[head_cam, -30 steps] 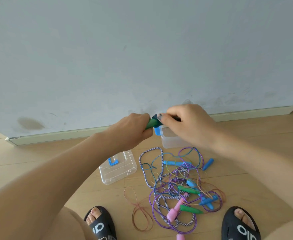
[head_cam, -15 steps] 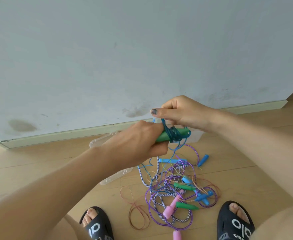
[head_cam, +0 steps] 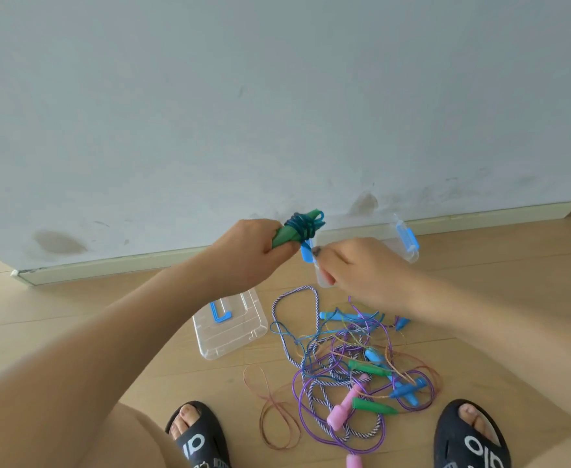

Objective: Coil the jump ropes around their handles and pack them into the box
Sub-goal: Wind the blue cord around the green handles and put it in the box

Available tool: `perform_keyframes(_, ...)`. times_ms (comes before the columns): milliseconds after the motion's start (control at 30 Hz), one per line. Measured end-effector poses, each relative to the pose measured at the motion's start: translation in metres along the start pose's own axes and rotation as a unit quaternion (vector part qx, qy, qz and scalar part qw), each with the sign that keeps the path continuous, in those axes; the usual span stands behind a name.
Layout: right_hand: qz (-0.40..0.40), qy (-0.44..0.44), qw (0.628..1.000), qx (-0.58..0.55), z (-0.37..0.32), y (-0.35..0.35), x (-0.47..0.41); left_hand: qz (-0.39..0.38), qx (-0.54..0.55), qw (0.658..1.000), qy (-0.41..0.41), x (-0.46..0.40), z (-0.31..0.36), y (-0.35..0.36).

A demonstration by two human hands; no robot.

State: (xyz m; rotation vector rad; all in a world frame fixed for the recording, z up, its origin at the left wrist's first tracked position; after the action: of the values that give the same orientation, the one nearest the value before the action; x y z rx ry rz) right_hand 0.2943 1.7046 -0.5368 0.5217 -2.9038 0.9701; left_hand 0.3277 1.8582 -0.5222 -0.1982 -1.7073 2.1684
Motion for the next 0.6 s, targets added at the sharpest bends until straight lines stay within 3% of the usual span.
perform_keyframes(133,-0.018,-0.068,0.984,0.161,-0.010,0.012,0.010,-0.030,-0.065,0.997,-0.033,-0.006,-0.008,0.018)
perform_keyframes(200,-0.013,-0.100,0.977,0.187,-0.021,0.012,0.014,-0.034,-0.161,0.986,-0.035,-0.006,-0.009,0.021)
perform_keyframes(300,0.035,-0.133,0.974,0.182,-0.029,-0.009,0.006,-0.014,-0.280,0.960,0.024,-0.005,0.010,0.024)
perform_keyframes(600,0.036,-0.166,0.984,0.048,-0.036,-0.046,-0.015,-0.014,-0.275,0.948,0.159,0.008,0.041,0.025)
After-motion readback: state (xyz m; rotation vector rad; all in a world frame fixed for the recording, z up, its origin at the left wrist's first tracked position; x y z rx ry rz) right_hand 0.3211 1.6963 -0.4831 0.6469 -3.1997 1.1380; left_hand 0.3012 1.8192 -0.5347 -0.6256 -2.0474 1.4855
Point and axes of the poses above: each hand's wrist, its own x-axis away from the middle knuckle, its own y-axis out of the palm, z = x × y, the point moved 6 cm from there along -x, towards the middle knuckle, and after that the axes turned 12 degrees about -x, right-handed, at the moved point
